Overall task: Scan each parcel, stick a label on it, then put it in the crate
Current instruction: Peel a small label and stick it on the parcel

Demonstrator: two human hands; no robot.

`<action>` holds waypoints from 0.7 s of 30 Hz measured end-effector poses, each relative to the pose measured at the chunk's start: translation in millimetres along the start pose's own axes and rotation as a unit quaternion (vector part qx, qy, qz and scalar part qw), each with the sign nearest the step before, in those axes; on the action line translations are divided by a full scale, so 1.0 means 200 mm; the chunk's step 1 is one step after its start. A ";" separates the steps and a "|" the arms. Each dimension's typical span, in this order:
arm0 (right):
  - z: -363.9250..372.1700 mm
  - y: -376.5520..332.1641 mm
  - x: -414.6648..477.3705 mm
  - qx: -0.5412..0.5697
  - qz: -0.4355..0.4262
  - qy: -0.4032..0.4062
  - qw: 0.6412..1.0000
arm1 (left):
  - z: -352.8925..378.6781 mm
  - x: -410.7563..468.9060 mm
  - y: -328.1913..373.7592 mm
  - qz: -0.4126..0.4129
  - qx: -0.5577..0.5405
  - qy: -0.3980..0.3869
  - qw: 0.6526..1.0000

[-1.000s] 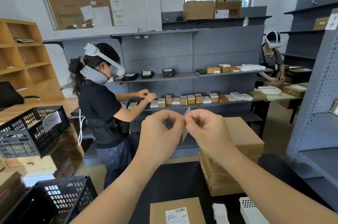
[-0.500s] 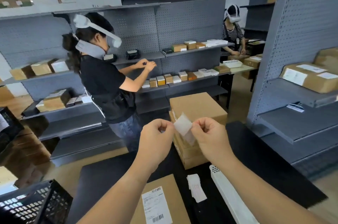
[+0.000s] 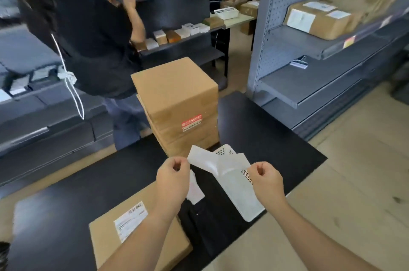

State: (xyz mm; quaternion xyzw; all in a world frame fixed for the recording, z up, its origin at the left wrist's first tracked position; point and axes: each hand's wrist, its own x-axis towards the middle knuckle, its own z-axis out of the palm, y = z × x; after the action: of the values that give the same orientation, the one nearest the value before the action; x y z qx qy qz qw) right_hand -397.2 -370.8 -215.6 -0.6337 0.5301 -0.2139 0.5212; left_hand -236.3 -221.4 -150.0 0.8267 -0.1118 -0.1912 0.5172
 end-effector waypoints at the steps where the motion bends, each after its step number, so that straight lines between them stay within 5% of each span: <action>1: 0.00 0.04 0.02 -0.010 0.011 0.008 1.000 | 0.03 0.01 -0.03 -0.008 -0.002 -0.001 1.000; 7: 0.00 0.20 0.10 -0.043 0.055 0.037 0.997 | 0.12 0.07 -0.16 -0.027 0.038 -0.022 0.999; 21: 0.13 0.28 0.21 -0.196 0.072 -0.066 0.976 | 0.10 0.11 -0.35 -0.033 0.068 -0.036 0.997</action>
State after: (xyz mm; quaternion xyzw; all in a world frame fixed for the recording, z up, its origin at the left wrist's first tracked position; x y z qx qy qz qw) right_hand -385.5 -390.2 -285.9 -0.6967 0.5703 -0.0259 0.4344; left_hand -225.8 -215.1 -224.5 0.8558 -0.1151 -0.2297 0.4490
